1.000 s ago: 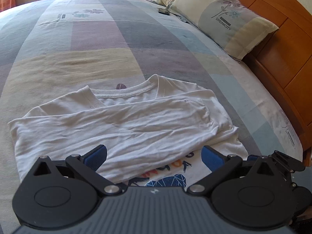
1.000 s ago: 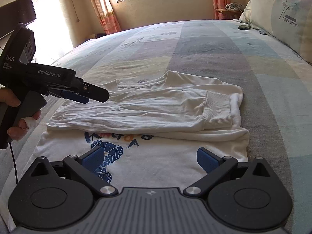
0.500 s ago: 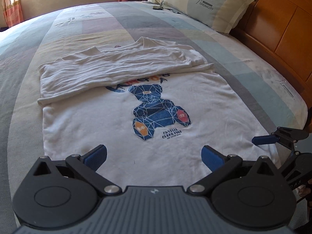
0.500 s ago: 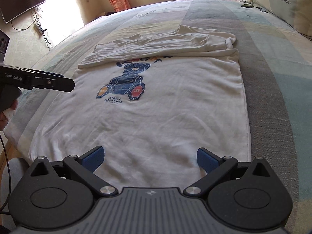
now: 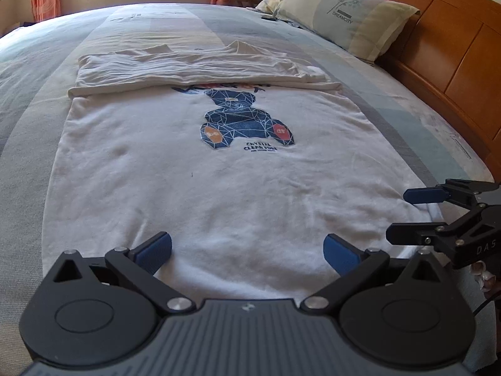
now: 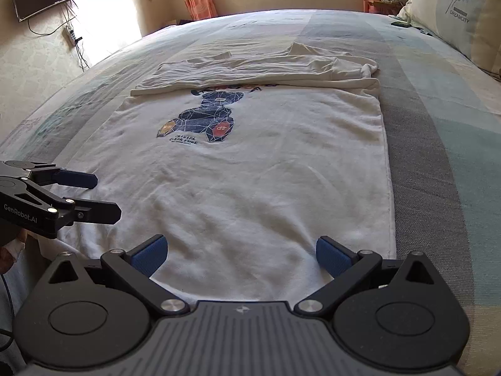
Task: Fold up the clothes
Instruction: 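Bring both open tools to the shirt's long side edge, then close both tools on the shirt's side edge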
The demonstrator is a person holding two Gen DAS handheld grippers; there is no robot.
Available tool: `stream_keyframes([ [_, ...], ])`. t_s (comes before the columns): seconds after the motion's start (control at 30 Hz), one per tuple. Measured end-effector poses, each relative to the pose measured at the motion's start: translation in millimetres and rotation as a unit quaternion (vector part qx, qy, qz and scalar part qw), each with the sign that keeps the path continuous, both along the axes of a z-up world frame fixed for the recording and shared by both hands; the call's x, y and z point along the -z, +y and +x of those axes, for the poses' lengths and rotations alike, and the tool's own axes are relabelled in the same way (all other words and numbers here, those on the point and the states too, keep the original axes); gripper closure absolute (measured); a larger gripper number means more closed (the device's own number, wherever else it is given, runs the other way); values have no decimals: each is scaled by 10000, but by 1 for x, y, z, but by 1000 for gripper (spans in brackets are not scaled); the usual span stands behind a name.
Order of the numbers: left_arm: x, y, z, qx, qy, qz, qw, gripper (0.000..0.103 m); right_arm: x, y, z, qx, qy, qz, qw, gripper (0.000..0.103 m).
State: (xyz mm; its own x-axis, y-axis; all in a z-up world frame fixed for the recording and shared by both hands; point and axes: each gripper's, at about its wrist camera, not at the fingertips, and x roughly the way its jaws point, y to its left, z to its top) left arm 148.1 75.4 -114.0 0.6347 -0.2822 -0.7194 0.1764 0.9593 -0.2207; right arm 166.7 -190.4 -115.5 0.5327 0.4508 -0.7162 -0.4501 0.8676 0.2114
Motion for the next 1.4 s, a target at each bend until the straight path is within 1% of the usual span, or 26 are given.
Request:
stream_keyframes([
  [0.1, 1, 4, -3, 59, -107, -110, 9999, 1, 1, -2, 0, 32, -22, 91, 10000, 0],
  [0.23, 2, 0, -6, 183, -212, 69, 9996, 1, 2, -5, -3, 39, -119, 192, 9997, 0],
  [0.3, 2, -3, -4, 252, -190, 205, 9993, 1, 4, -5, -5, -46, -219, 145, 9996, 0],
  [0.4, -2, -6, -1, 152, -76, 372, 9992, 1, 5, -5, -7, -134, -296, 94, 9994, 0],
  [0.47, -10, -11, -9, 275, -262, 449, 9983, 2, 3, -7, -5, -129, -224, 96, 9996, 0],
  [0.53, -19, -17, -18, 426, -484, 520, 9966, 2, -3, -12, -4, 116, -79, 81, 9999, 0],
  [0.6, -24, -23, -25, 576, -633, 591, 9946, 1, -9, -21, -6, 326, -60, 247, 9991, 0],
  [0.63, -22, -26, -26, 625, -600, 617, 9943, 1, -10, -23, -8, 322, -56, 338, 9989, 0],
  [0.7, -12, -30, -25, 626, -392, 633, 9953, 1, -11, -26, -11, 278, -28, 518, 9983, 0],
  [0.73, -7, -30, -24, 550, -253, 616, 9963, 1, -9, -27, -13, 254, 0, 578, 9980, 0],
  [0.8, 2, -21, -26, 341, -161, 468, 9982, 1, -5, -27, -15, 246, 81, 632, 9977, 0],
  [0.9, -1, 1, -30, -55, -91, 53, 9999, 1, -2, -35, -20, 279, 138, 630, 9975, 0],
  [0.97, -7, 4, -35, -117, -193, 51, 9997, 1, -3, -47, -23, 426, 215, 618, 9969, 0],
  [1.07, -18, 6, -43, -167, -378, 107, 9991, 1, -11, -64, -30, 678, 209, 656, 9953, 0],
  [1.13, -24, 8, -49, -200, -501, 145, 9984, 1, -20, -66, -37, 752, 59, 557, 9956, 0],
  [1.17, -27, 2, -51, -132, -611, 290, 9976, 1, -25, -63, -41, 707, -82, 473, 9963, 0],
  [1.23, -29, -13, -54, 72, -797, 714, 9942, 1, -37, -52, -48, 532, -413, 235, 9975, 0],
  [1.33, -25, -36, -56, 383, -980, 1429, 9841, 1, -48, -29, -54, 141, -913, -325, 9952, 0],
  [1.4, -20, -45, -55, 516, -985, 1743, 9784, 1, -47, -17, -54, -37, -1172, -645, 9910, 0],
])
